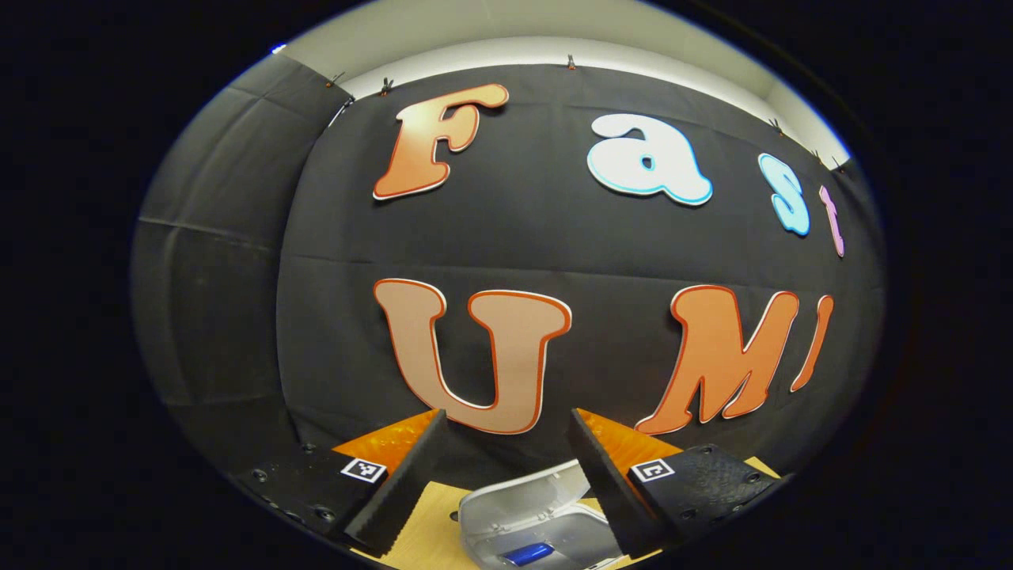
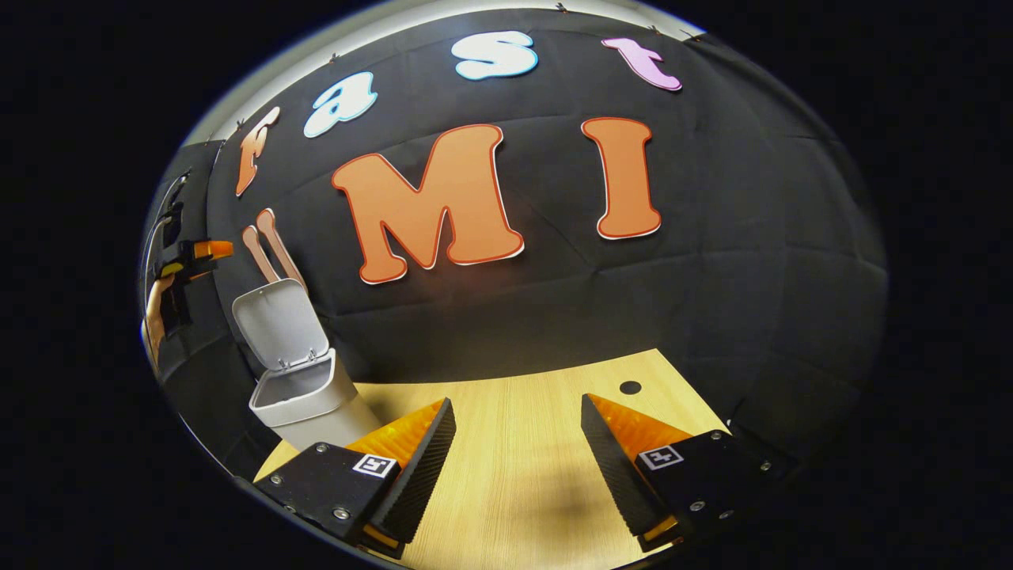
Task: Press the lid of the desktop garbage bin to open it, pick up the crumpled paper on the desktop and throw it into the bin, then pick up the pop can on the desktop and drop it into the bin, and finally close the garbage bin lid.
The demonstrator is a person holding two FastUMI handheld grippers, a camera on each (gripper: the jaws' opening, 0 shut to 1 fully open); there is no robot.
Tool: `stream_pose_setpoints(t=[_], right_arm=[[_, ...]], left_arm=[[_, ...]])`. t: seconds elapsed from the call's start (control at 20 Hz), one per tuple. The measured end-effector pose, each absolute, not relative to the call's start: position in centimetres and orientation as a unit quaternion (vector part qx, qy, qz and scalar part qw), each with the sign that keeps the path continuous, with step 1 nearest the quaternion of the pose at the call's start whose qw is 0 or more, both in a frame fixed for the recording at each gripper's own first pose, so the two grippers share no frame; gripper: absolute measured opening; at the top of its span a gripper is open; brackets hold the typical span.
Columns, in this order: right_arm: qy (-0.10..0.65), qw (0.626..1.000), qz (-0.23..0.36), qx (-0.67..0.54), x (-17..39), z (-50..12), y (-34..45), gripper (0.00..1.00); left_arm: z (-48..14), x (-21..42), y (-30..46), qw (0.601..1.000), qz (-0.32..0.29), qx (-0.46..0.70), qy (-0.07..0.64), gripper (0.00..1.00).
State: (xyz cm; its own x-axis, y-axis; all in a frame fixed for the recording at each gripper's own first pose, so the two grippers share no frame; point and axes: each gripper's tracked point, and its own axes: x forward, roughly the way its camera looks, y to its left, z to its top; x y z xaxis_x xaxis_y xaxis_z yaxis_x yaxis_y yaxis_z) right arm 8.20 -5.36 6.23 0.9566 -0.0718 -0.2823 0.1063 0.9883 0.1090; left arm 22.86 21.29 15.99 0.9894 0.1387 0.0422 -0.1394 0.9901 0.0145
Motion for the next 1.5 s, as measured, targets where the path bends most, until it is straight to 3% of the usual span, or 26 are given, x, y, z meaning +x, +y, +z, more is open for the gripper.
stream_pose_setpoints(t=[0.35, 0.6, 1.1, 1.5], right_arm=[[0.144, 0.985, -0.066, 0.066, 7.7, 6.0, -7.3, 0.95], [0.15, 0.983, -0.08, 0.073, 7.2, 5.4, -8.3, 0.95], [0.164, 0.983, -0.033, 0.069, 7.2, 4.7, -5.9, 0.95], [0.18, 0.979, -0.005, 0.09, 6.2, 3.3, -6.4, 0.95]], left_arm=[[9.9, 30.0, 22.7, 0.993, 0.059, 0.003, 0.105, 0.94], [4.3, 31.2, 22.6, 0.984, 0.048, -0.029, 0.168, 0.95], [-0.6, 24.4, 17.5, 0.979, -0.004, -0.034, 0.203, 0.95], [-9.1, 20.3, 13.3, 0.964, -0.031, -0.012, 0.264, 0.94]])
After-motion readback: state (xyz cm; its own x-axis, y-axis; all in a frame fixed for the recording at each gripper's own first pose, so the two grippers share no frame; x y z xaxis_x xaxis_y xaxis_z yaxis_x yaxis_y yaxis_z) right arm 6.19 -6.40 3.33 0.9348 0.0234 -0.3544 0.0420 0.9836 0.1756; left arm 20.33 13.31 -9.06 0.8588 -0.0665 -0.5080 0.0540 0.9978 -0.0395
